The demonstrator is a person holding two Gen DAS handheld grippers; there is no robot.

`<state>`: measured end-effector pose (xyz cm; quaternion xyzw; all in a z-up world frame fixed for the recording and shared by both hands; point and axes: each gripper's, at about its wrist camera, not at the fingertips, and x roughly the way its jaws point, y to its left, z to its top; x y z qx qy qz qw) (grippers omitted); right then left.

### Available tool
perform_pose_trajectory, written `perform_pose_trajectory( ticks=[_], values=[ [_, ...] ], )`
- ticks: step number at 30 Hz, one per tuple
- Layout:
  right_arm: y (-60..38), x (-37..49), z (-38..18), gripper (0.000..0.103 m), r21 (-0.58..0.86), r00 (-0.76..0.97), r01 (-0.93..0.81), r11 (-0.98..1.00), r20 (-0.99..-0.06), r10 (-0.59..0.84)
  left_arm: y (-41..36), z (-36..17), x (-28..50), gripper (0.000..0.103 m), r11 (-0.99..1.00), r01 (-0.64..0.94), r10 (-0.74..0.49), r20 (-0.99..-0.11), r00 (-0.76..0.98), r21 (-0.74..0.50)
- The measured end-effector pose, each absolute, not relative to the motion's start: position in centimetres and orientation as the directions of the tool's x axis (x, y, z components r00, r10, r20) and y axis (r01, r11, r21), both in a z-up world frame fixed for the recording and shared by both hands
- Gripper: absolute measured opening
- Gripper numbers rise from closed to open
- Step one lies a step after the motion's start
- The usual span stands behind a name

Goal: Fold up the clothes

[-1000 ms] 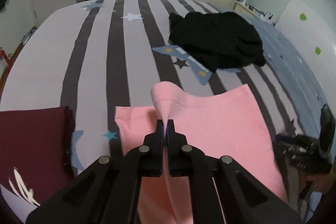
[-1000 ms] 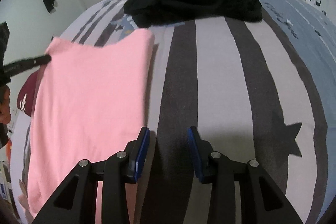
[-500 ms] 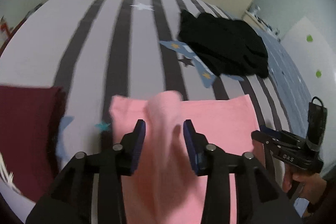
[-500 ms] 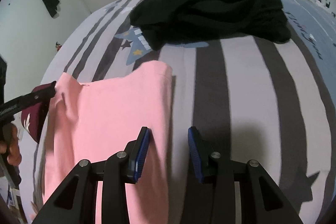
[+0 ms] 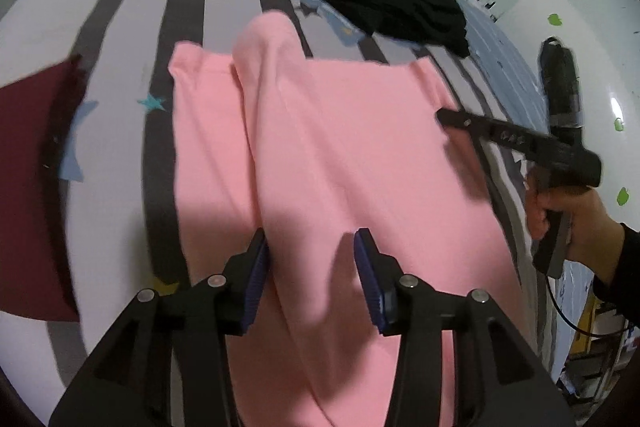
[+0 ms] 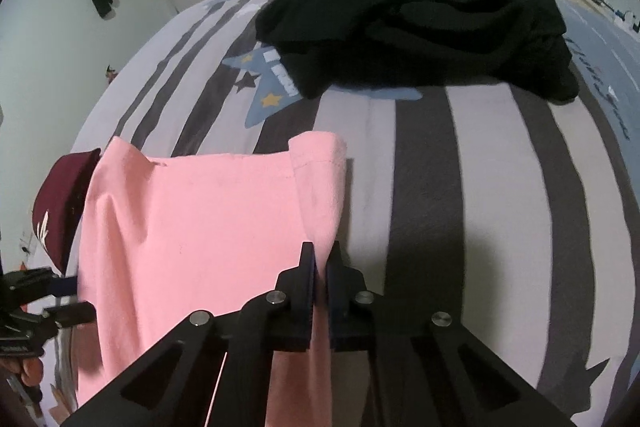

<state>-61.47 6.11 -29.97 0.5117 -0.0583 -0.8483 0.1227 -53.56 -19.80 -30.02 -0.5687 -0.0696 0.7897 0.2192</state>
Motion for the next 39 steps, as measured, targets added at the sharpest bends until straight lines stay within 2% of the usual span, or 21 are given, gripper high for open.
perform_pose_trajectory(
  ticks=[2,4,8,10,14,15,17,19,20,26,30,35,36,37,39],
  values=[
    [6.7,-61.3,-29.8,0.003,0.226,-0.455,0.144,-0.964,-0.850,-0.267,-19.7,-30.4,-53.8,0.035,-0.894,-0.256,0.428,-0.869,-0.248,-0.367],
    [7.1,-61.1,-29.6,0.003,0.228,-0.462,0.137,-0.964,-0.846,-0.266,-20.5,-30.1,-54.0,0.008,-0.896,-0.240,0.433,-0.857,-0.279,-0.374],
    [7.5,-60.9,-29.4,0.003,0.229,-0.472,0.124,-0.966,-0.842,-0.260,-23.8,-28.8,-54.8,0.000,-0.931,-0.154,0.366,-0.844,-0.391,-0.332],
    [7.9,-61.0,-29.4,0.003,0.230,-0.477,0.101,-0.968,-0.842,-0.250,-25.4,-28.3,-55.4,0.000,-0.950,-0.103,0.310,-0.847,-0.431,-0.295],
    [9.9,-61.5,-29.6,0.000,0.231,-0.486,0.013,-0.973,-0.849,-0.209,-27.3,-28.1,-56.6,0.000,-0.937,-0.056,0.334,-0.837,-0.434,-0.345],
    [10.6,-61.6,-29.6,0.000,0.267,-0.485,0.005,-0.964,-0.842,-0.236,-27.0,-27.9,-56.8,0.001,-0.926,-0.065,0.361,-0.827,-0.430,-0.371],
    [10.9,-61.4,-29.1,0.000,0.294,-0.498,0.026,-0.955,-0.825,-0.267,-26.1,-27.7,-57.1,0.016,-0.911,-0.092,0.399,-0.807,-0.436,-0.401],
    [10.9,-61.2,-28.7,0.000,0.307,-0.500,0.047,-0.951,-0.817,-0.288,-24.9,-27.9,-57.8,0.050,-0.902,-0.095,0.419,-0.800,-0.430,-0.421],
    [10.8,-61.2,-28.6,0.004,0.308,-0.496,0.057,-0.950,-0.817,-0.295,-24.3,-28.1,-58.2,0.052,-0.901,-0.096,0.421,-0.802,-0.424,-0.423],
    [8.6,-61.5,-29.0,0.005,0.302,-0.458,0.134,-0.944,-0.826,-0.329,-21.8,-29.5,-60.7,0.052,-0.902,-0.152,0.431,-0.813,-0.391,-0.405],
    [8.0,-62.8,-30.9,0.006,0.294,-0.411,0.126,-0.947,-0.854,-0.320,-20.9,-30.9,-62.1,0.052,-0.891,-0.160,0.454,-0.830,-0.323,-0.425],
    [7.6,-63.4,-31.4,0.003,0.258,-0.408,0.123,-0.958,-0.867,-0.286,-21.6,-32.4,-62.8,0.051,-0.858,-0.095,0.508,-0.808,-0.300,-0.504],
    [7.5,-63.5,-31.5,0.001,0.247,-0.409,0.121,-0.961,-0.870,-0.275,-21.7,-32.4,-62.9,0.038,-0.850,-0.087,0.520,-0.799,-0.303,-0.520],
    [7.6,-63.6,-31.6,0.000,0.244,-0.408,0.119,-0.962,-0.871,-0.272,-21.6,-32.3,-62.9,0.014,-0.850,-0.107,0.522,-0.798,-0.303,-0.515],
    [7.7,-63.7,-31.8,0.000,0.235,-0.410,0.118,-0.965,-0.873,-0.263,-20.8,-31.9,-62.7,0.005,-0.857,-0.170,0.515,-0.803,-0.300,-0.486]
  ],
)
